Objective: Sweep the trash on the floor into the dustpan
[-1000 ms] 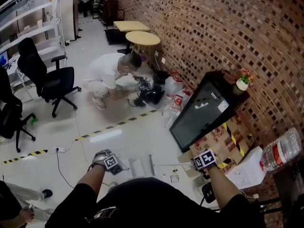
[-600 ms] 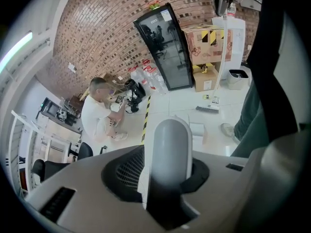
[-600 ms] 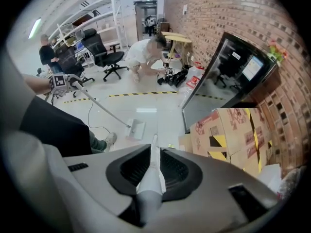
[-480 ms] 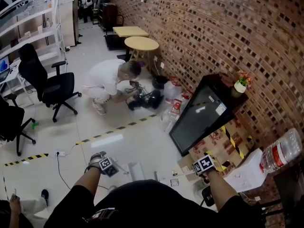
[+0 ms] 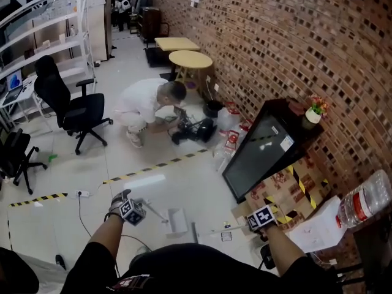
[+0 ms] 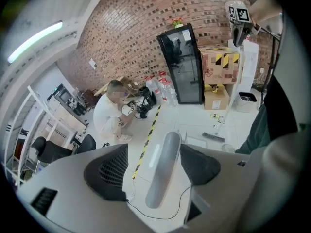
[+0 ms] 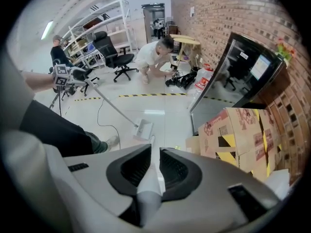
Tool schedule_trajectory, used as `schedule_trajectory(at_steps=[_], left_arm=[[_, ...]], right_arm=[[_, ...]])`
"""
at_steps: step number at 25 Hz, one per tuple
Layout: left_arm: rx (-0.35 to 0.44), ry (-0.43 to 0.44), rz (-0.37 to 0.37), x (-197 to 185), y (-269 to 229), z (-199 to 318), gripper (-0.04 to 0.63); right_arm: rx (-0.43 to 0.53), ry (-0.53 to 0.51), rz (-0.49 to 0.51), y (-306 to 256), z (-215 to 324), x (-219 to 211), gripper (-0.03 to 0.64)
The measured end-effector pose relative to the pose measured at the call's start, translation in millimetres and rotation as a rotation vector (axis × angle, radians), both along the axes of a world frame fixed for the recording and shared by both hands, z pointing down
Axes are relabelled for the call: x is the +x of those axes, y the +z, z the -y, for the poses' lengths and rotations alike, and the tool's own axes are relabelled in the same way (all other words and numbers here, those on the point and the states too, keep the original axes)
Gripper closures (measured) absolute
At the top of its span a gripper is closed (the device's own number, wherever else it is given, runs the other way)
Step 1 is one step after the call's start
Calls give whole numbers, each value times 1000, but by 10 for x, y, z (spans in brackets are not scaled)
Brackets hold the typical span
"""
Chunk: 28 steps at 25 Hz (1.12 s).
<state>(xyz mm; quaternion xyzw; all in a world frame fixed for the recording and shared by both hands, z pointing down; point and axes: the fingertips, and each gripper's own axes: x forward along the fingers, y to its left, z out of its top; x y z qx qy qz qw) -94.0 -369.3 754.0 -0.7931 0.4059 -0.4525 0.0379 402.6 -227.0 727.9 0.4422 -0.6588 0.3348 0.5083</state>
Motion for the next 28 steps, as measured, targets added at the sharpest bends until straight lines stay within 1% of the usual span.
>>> schedule_trajectory(at_steps=[2, 5, 8, 10, 12, 13, 14, 16, 17, 18, 19, 20, 22, 23, 24, 27, 28], left_arm=[[44, -5, -34, -27, -146, -32, 253], [116, 26, -90, -151, -356, -142, 253], [166, 48, -208, -334, -651, -315, 255], [158, 89, -292, -446, -812, -580, 261], [109, 145, -355, -541, -890, -943, 302], [71, 174, -368, -603, -834, -1135, 307], [30, 202, -374, -667, -743, -1336, 329], [-54, 234, -392, -754, -585, -1779, 339], [-95, 232, -409, -779, -520, -2006, 342], [-132, 225, -426, -794, -453, -2218, 359], [-163, 217, -438, -796, -384, -2410, 359], [-186, 209, -446, -785, -317, -2583, 359], [-217, 180, -457, -740, -194, -2882, 359], [-227, 158, -462, -707, -138, -3007, 359], [-235, 132, -466, -666, -82, -3111, 359], [-249, 14, -493, -498, 46, -3320, 360], [-257, -29, -512, -424, 71, -3378, 360]], right_arm=[[14, 7, -8, -45, -102, -108, 552], [35, 19, -37, -105, -317, -321, 552], [63, 53, -83, -202, -567, -537, 552], [74, 92, -109, -239, -822, -696, 552], [78, 136, -125, -259, -1091, -842, 552], [78, 154, -130, -262, -1217, -915, 552], [79, 166, -134, -263, -1334, -986, 552], [94, 164, -137, -286, -1517, -1122, 552], [117, 149, -131, -313, -1574, -1198, 552], [138, 132, -122, -338, -1632, -1268, 552], [130, 125, -122, -331, -1750, -1300, 552], [76, 135, -143, -282, -1965, -1273, 552], [-76, 160, -205, -123, -2499, -1157, 552], [-113, 148, -211, -42, -2675, -1144, 552], [-110, 116, -189, 30, -2755, -1175, 552], [42, -49, -43, 145, -2640, -1395, 552], [54, -85, -19, 166, -2677, -1412, 552]])
